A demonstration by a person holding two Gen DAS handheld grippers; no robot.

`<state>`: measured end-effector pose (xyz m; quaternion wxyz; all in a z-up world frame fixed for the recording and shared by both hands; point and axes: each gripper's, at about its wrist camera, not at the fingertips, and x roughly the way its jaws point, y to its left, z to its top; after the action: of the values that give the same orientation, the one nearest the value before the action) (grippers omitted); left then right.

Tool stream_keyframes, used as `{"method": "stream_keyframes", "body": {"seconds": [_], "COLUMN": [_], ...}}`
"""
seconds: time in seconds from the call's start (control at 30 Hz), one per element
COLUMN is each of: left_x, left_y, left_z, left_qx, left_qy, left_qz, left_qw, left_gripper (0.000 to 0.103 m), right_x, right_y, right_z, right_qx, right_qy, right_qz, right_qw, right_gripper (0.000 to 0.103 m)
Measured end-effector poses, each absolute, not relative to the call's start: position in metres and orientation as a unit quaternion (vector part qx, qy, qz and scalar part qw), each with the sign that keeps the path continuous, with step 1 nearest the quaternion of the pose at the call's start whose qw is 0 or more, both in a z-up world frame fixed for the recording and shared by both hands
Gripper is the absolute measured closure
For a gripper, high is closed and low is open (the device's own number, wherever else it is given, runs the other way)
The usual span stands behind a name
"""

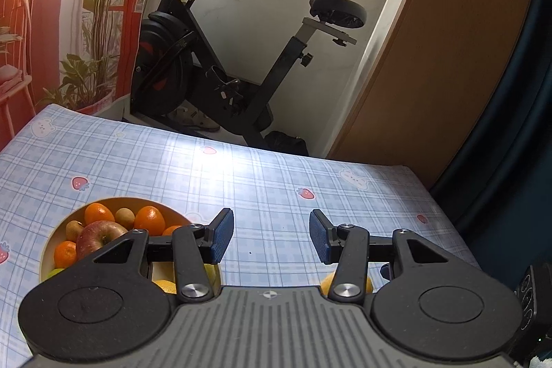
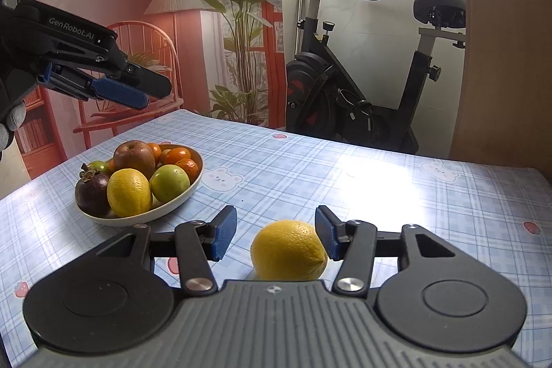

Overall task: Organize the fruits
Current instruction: 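Move both grippers to the remaining lemon and close on it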

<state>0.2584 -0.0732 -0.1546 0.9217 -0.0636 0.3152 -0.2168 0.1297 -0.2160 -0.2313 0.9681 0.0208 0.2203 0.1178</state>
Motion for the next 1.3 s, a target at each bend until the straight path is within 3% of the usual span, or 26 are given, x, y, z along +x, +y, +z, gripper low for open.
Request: {"method": "stream_keyframes", "body": {"seconds": [0.47, 0.57, 0.63, 1.3], "left_x": [0.269, 0.274, 0.276, 0.299], "left_y": [-0.099, -0.104, -0.105, -0.127], "left_z": [-0.192, -0.198, -0.201, -0.24], "left_qx": [-0.081, -0.076, -0.075, -0.121], "left_qy": [0.371, 0.378, 0.382, 0.461], "left_qz": [-0.244, -0.247, -0.249, -0.293], "left_qw": [0.892, 0.889, 0.886, 0.829], "left_gripper": [0.053, 0.053, 0.053, 0.054], "right_x": [0.126, 0.13, 0.132, 0.131], "right_y": [-0.23, -0.223, -0.22, -0.237], "right_z": [-0.242, -0.241, -0.241, -0.244], "right_qx": [0.003, -0.02, -0.03, 0.006], "right_qy": [0.24, 0.246, 0.246, 0.246], "right_qz": [0.129, 0.142, 0.149, 0.155], "right_qw": [0.962, 0.959, 0.957, 0.957], "right_gripper": [0.049, 0.066, 0.071, 0.08]}}
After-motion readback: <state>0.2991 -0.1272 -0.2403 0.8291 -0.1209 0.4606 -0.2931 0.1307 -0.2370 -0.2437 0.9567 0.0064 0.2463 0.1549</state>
